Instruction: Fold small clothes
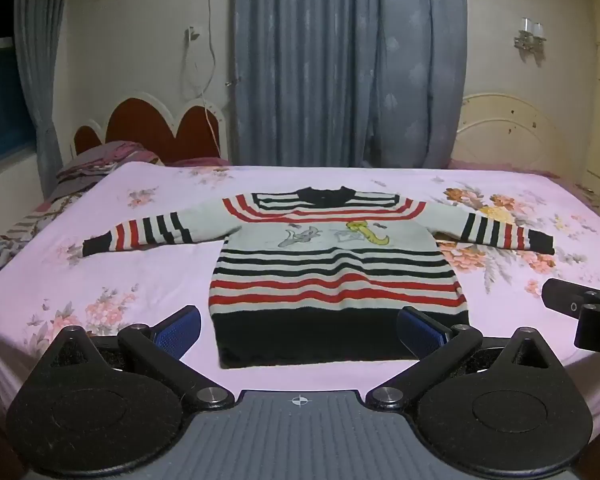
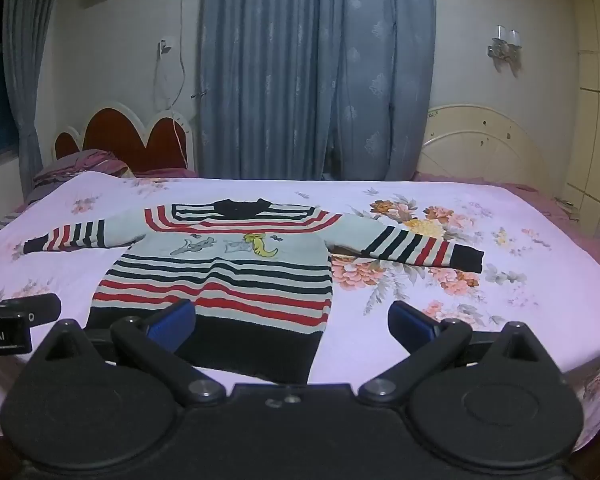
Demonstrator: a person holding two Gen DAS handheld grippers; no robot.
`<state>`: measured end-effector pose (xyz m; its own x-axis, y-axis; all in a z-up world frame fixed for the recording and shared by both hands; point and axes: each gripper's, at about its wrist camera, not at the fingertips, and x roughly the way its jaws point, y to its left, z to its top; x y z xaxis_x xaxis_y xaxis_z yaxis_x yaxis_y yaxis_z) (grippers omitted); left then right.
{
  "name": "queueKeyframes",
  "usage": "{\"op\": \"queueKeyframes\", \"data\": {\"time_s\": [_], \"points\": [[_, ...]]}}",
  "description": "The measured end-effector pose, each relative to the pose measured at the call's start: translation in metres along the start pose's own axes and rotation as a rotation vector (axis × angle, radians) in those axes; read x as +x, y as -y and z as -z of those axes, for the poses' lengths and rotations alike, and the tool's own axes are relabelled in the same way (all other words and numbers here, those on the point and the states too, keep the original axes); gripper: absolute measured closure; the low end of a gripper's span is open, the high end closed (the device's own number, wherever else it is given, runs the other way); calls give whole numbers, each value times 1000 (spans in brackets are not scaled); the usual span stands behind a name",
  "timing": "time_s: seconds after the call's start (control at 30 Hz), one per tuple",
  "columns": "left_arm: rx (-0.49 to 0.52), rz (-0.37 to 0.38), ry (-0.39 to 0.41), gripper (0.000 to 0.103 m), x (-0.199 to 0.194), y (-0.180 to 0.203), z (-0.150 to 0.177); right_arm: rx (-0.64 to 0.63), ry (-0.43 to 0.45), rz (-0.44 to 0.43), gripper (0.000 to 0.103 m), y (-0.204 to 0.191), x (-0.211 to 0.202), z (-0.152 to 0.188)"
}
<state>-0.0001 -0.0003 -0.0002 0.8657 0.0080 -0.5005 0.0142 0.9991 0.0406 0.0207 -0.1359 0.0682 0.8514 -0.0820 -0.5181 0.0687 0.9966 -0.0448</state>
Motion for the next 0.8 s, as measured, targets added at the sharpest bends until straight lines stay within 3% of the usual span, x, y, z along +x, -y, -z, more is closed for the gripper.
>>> {"op": "queueKeyframes", "data": {"time_s": [0.8], "points": [[-6,3,-9,0,4,-1,2,5,0,-5,1,-1,-1,0]]}}
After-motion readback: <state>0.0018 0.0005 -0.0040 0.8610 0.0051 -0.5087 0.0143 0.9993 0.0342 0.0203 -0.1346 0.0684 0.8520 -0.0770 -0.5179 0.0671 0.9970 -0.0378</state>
